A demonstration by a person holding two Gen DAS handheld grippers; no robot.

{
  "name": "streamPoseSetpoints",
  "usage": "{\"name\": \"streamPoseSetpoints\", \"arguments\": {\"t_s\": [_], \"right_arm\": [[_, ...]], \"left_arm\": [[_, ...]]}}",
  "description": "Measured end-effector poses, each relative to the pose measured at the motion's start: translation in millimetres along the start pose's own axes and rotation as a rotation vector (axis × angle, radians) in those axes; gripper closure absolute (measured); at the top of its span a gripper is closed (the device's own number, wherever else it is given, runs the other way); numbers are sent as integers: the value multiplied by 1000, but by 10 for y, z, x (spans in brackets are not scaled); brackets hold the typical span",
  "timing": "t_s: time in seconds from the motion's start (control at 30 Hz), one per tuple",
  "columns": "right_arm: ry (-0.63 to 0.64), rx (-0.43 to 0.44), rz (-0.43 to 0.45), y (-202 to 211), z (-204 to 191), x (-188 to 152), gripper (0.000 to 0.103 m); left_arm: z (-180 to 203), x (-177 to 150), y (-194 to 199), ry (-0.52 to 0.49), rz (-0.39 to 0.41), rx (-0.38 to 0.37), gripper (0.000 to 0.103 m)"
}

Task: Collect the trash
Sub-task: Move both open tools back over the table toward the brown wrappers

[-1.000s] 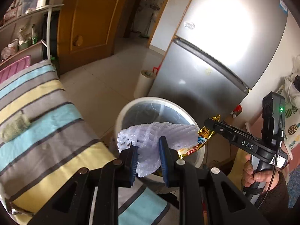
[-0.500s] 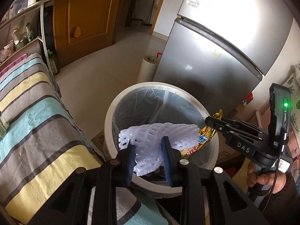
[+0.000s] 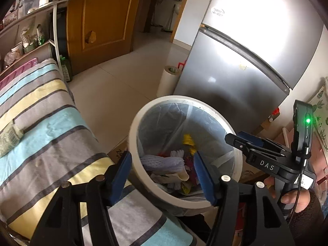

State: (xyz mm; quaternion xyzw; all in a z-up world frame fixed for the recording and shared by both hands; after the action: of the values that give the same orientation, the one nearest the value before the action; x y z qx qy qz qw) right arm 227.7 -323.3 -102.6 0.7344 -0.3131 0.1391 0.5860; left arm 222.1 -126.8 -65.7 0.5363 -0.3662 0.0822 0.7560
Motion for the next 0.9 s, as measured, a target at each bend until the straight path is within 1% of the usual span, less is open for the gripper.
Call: {"name": "streamPoseSetpoints", "arguments": {"t_s": [0.17,0.33,0.47,0.6,0.73,0.9], "right_arm": [[6,14,20,95,-80,-14,51],[24,54,53,235,-258,-40,51],[55,88,68,314,-461,-62,51],[104,136,73,367,-742,-125,51],[139,185,63,378,-1028,-222,51],[217,248,21,348,-1455,-409,51]], "left_arm": [[-101,-26,192,17,37,26,36],[-236,-54,434,38,82,53,34],[-443,-154,672,63,113,120,32],[-633,-283,914,80,136,169,31],[-868,-430,1125,124,156,205,31],[-1184,-680,1418,177,171,271,29]]}}
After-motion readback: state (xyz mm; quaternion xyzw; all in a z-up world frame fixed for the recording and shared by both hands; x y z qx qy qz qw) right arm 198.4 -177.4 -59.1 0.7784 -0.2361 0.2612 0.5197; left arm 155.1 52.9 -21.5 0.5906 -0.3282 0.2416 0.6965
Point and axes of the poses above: each gripper's, at about its wrist camera, not at the fingertips, and y roughly against the way its jaws point, z to its right, x to its top, the point moved 6 cm from there along -y, roughly the way its jaws point, and after that the axes turned 9 degrees about -y, right-handed, at the moved point
